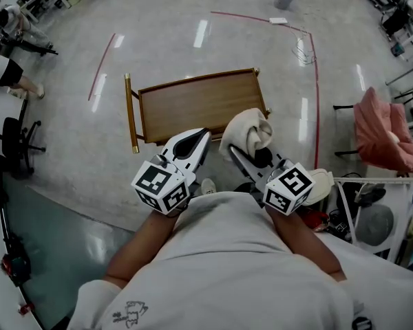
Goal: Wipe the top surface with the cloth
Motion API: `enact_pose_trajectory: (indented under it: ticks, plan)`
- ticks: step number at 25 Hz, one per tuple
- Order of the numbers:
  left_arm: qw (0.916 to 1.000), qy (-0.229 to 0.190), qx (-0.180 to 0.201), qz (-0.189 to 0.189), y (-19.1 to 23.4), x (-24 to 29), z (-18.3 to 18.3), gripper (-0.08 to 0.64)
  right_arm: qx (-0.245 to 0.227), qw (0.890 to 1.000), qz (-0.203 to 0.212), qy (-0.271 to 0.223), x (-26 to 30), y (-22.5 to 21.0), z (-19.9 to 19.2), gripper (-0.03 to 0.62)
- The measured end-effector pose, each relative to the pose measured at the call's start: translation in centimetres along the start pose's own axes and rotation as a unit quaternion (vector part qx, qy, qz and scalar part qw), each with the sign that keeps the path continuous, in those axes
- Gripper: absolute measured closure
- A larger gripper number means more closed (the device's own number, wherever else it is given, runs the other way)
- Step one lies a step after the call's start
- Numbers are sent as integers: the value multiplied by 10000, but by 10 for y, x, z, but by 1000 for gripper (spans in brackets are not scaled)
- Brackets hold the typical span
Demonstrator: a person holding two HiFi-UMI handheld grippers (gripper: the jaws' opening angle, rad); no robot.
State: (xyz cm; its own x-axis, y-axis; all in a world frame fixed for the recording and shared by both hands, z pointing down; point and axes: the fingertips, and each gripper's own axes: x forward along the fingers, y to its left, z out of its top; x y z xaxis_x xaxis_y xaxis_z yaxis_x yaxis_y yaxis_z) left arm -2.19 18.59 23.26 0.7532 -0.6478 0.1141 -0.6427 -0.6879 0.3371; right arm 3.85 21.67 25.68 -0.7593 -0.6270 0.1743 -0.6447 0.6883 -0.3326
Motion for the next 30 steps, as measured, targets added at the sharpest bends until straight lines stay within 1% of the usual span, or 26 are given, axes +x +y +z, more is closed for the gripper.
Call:
enact_pose_trajectory:
  ticks: [5,10,18,22,26,30]
  plan:
    - [9999,73,-101,3,14,11,-3,554,31,9999,81,149,16,-8,-3,492]
    - [9999,106,-87,31,27,31,2,554,83,9995,197,229,33,-28,0,492]
    - [9991,162,-192,338,62,72,8,554,165,9976,512,441,64,-74,13,492]
    - [9984,190,-281,448,79,105,11,554,219,9959,598,642,77,-113,18,492]
    - [9973,226,-403,568,100,146,10,554,338,9947,593,770,89,-163,26,492]
    - [9963,233,-483,678,112,184,12,554,417,9931,549,951,95,-217,30,492]
